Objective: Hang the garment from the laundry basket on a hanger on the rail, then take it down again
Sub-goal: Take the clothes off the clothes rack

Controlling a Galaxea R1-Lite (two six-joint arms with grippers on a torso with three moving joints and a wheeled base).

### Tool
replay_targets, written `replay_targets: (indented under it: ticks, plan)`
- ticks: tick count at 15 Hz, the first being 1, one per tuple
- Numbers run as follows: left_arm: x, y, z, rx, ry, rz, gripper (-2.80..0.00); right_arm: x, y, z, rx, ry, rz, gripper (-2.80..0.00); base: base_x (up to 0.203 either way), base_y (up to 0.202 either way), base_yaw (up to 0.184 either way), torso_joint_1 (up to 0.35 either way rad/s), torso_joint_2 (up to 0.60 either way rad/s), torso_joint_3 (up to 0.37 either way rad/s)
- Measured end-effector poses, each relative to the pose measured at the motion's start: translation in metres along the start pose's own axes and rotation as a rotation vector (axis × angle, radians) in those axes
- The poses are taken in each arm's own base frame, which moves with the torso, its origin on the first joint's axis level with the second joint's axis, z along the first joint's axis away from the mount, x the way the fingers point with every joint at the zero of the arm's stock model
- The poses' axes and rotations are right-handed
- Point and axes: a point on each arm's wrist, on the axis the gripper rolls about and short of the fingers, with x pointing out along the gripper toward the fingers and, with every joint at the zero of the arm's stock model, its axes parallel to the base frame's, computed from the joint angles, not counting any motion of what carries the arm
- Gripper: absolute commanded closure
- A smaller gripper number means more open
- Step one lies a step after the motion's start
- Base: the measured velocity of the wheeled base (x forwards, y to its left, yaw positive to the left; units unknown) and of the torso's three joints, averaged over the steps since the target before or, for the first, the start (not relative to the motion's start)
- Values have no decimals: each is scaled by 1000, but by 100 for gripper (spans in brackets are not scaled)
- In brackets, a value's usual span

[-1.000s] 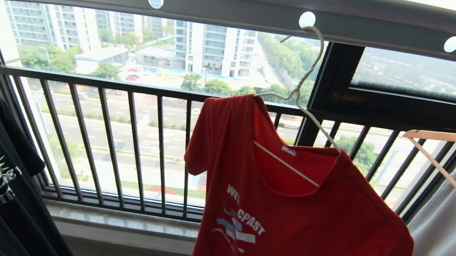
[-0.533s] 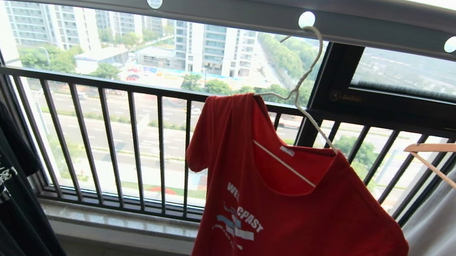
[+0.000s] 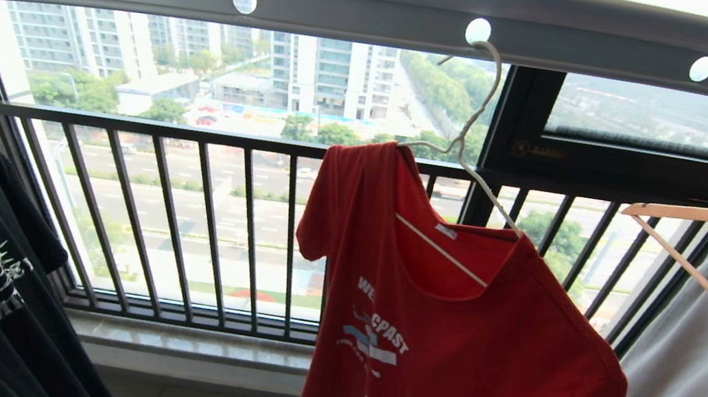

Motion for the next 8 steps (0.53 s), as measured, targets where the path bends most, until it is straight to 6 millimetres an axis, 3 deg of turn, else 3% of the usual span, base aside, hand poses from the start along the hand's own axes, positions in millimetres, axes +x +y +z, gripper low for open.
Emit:
replay_targets:
  ticks: [8]
  plan:
    - [0, -1, -8, -90, 53, -4, 0, 0, 0, -1, 57, 0, 0, 0, 0, 0, 0, 0, 0, 0]
